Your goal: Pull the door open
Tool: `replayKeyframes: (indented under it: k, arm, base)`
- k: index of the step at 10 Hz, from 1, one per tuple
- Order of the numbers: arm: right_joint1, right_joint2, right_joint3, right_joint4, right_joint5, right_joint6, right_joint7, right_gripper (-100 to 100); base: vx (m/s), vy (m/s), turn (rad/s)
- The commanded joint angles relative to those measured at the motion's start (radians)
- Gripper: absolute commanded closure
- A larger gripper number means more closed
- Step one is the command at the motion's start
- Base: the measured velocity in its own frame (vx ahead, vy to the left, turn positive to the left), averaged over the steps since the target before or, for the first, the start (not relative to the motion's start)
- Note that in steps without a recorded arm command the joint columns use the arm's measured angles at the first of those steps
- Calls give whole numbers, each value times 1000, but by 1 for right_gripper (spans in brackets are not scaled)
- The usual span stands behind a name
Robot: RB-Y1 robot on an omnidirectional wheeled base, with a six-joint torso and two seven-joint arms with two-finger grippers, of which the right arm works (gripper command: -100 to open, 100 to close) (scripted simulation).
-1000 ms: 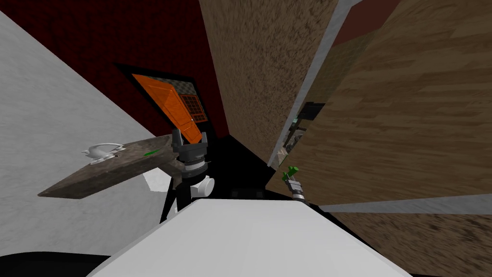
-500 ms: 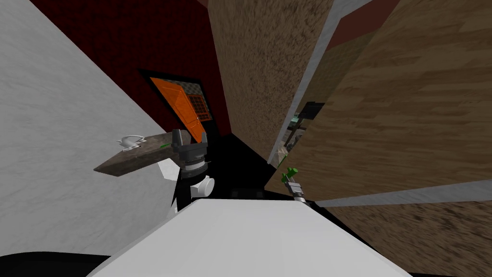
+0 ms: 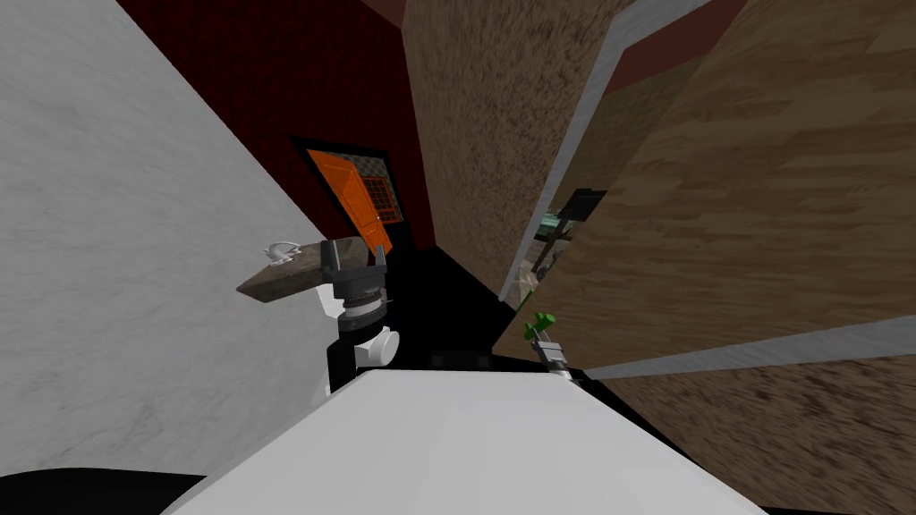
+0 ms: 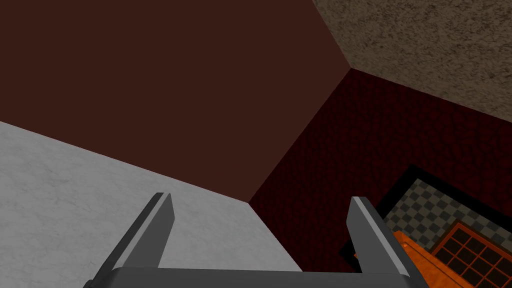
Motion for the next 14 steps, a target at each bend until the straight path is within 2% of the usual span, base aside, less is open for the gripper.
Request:
replayKeyframes:
  k: [1,6,7,14]
  arm:
    - [6,-7,14,4,6,-11,-11,100]
    - [5,-34,45,35,21,-55,-49,100]
    - [0,-30,42,37,20,-52,-47,100]
    - [-12,-53,76,87,39,-101,-92,100]
  base:
    - [-210,-39,111]
    - [-209,-41,119]
    - [-87,-9,15]
    - [-179,-41,124]
